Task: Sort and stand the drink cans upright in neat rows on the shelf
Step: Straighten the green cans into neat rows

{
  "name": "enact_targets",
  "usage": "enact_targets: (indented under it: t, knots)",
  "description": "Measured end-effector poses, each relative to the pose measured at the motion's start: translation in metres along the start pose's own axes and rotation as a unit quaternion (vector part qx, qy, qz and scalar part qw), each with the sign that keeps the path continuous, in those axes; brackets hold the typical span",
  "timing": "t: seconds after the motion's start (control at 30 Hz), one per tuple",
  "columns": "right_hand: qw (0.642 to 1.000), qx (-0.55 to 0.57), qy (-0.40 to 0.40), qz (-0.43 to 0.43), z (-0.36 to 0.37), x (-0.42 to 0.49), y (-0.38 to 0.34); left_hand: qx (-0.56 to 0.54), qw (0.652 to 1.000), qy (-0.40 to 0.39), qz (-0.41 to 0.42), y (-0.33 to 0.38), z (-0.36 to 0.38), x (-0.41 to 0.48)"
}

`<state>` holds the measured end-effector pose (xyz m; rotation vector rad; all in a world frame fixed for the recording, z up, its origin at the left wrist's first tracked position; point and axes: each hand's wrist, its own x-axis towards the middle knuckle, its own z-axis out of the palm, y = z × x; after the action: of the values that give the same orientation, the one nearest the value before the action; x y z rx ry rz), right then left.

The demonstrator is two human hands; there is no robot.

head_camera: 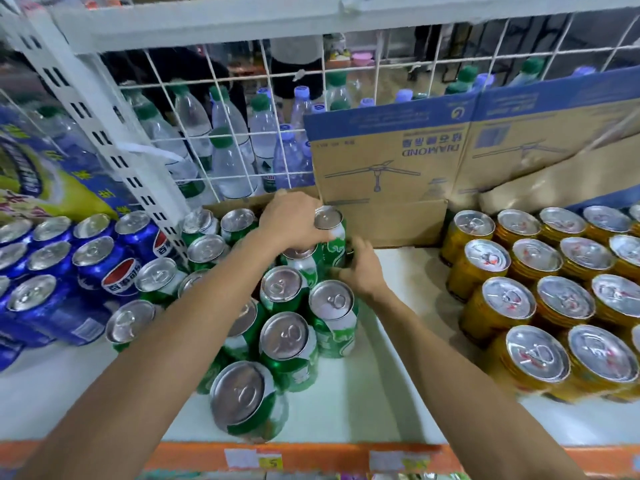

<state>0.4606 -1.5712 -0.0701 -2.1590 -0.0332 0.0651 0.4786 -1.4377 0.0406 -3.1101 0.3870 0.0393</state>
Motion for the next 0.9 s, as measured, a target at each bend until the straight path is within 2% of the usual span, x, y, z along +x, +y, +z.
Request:
enact_targets:
  t: [0.07, 0.2, 0.33, 0.43, 0.53, 0.63, 0.73, 0.9]
  knots:
    - [1.0, 0.019, 0.004, -0.009, 0.004, -0.002, 0.004, -0.023, 0.999, -0.027, 0.004, -0.004, -0.001, 0.003]
    - [0.995, 0.096, -0.01, -0.021, 0.004, -0.002, 0.012, -0.056, 0.998, -0.028, -0.011, -0.005, 0.003, 0.006]
    - [0.998, 0.056, 0.009, -0.037, 0.006, 0.002, 0.014, -0.103, 0.993, -0.02, -0.055, 0.003, 0.004, -0.001]
    - [0.998, 0.032, 0.042, -0.042, 0.008, 0.001, 0.014, -0.073, 0.997, 0.013, -0.036, 0.01, 0.004, -0.016]
    - [0.997, 0.007, 0.057, -0.047, 0.011, 0.002, 0.018, -0.026, 0.999, -0.012, -0.023, 0.009, 0.006, -0.035]
    - [0.999, 0.021, 0.026, -0.023, 0.007, 0.004, 0.016, -0.015, 0.998, -0.01, -0.055, 0.01, 0.011, -0.049]
    - [0.992, 0.126, -0.018, 0.016, -0.003, -0.007, 0.014, -0.034, 0.995, 0.014, -0.095, 0.016, 0.015, -0.053]
    - [0.991, 0.123, -0.027, 0.035, -0.01, -0.038, 0.028, 0.003, 0.996, 0.004, -0.089, 0.017, 0.013, -0.05]
